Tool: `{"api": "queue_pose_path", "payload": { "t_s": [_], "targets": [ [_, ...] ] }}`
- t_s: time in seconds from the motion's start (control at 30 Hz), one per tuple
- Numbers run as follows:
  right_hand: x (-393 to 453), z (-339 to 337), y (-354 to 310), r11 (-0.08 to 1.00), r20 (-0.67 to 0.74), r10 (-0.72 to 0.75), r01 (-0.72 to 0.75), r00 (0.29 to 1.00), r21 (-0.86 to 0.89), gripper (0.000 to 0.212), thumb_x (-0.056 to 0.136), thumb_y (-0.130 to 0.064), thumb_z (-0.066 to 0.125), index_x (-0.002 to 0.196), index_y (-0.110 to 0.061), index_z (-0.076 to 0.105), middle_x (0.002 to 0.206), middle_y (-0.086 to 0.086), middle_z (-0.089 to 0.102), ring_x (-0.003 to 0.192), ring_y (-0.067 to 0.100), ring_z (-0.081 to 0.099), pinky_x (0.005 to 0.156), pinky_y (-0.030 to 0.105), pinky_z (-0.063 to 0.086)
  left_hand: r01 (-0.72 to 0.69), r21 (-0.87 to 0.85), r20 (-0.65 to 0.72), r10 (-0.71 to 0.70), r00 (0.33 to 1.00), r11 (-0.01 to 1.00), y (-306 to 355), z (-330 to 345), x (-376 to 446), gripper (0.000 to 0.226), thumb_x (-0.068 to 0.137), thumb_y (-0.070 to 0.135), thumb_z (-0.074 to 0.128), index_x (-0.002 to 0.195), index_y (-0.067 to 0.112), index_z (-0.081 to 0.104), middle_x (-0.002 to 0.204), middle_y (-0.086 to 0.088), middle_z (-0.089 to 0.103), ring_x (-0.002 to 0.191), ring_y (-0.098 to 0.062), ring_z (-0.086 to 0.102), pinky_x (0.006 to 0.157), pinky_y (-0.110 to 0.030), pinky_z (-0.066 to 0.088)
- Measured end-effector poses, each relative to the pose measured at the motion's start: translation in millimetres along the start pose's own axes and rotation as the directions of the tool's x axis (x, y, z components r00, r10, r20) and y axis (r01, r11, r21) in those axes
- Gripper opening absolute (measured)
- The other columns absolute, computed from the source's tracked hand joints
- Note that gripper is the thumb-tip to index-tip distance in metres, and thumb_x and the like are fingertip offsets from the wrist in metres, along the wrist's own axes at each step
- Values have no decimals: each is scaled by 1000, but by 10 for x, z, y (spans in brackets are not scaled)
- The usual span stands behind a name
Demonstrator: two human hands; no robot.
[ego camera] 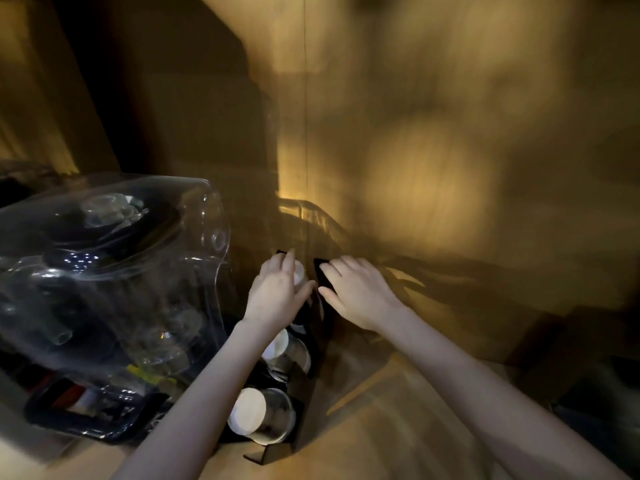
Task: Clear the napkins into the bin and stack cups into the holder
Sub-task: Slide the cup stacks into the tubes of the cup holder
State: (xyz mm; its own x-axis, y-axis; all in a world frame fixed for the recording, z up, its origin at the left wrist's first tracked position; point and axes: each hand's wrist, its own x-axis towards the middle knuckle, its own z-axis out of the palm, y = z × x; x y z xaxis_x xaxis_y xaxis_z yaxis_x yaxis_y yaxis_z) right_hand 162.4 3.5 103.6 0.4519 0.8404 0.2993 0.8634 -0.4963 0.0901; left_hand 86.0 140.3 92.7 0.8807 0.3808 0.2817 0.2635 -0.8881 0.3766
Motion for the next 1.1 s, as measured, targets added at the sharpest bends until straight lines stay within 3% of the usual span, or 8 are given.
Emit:
{"api": "queue_pose_path", "payload": {
  "t_s": [0.23,0.33,0.47,0.63,0.73,0.9,1.0,1.1],
  "targets": [
    [-833,-78,290,990,78,135,-131,988,-50,47,84,-37,28,101,-7,60,99,12,67,99,30,59,84,41,47,-333,62,96,327,940,941,746,365,-270,46,92,34,41,131,11,42,141,-12,42,133,-27,36,108,-40,31],
    [-1327,-56,500,956,116,290,-282,950,-80,39,88,-35,38,106,-6,58,109,14,64,108,32,56,91,42,44,-441,38,160,430,888,896,1066,651,-397,47,92,36,40,132,12,42,141,-10,43,134,-24,35,109,-38,29],
    [-2085,36,724,858,139,513,-502,847,-108,44,93,-36,40,128,-9,44,130,11,53,122,28,44,103,40,37,-554,19,283,527,802,832,1514,1076,-661,55,94,42,34,140,13,29,151,-7,31,141,-21,23,115,-39,20],
    [-2835,265,794,682,225,728,-718,647,-143,51,91,-37,40,134,-11,34,136,10,47,124,27,41,103,39,35,-611,-18,457,550,699,792,1897,1594,-1021,59,95,44,28,143,11,20,155,-6,23,143,-19,16,117,-41,17],
    [-3120,365,799,558,247,816,-824,523,-99,54,91,-37,42,135,-9,31,137,13,46,124,28,44,100,40,40,-478,-53,551,425,718,877,2045,1816,-1197,60,94,45,27,142,10,21,152,-10,28,141,-23,23,115,-43,20],
    [-3304,492,794,315,332,884,-944,329,98,44,93,-35,41,128,-9,37,126,15,52,111,28,54,86,37,48,19,-227,724,156,672,974,2178,2060,-1348,53,93,43,36,125,1,43,125,-24,57,114,-37,54,94,-40,43],
    [-3326,553,812,125,451,863,-960,230,250,36,94,-31,43,120,-7,44,118,17,60,103,30,59,84,38,50,311,-350,786,97,610,884,2182,2104,-1373,40,91,33,47,113,-1,55,106,-25,68,85,-33,65,72,-27,51],
    [-3308,601,847,-28,509,844,-934,169,357,34,90,-20,48,119,-2,49,121,22,59,108,35,57,90,39,47,612,-400,864,58,500,683,2156,2064,-1370,15,90,21,52,92,7,57,77,-12,66,53,-13,61,55,-22,41]
  ]
}}
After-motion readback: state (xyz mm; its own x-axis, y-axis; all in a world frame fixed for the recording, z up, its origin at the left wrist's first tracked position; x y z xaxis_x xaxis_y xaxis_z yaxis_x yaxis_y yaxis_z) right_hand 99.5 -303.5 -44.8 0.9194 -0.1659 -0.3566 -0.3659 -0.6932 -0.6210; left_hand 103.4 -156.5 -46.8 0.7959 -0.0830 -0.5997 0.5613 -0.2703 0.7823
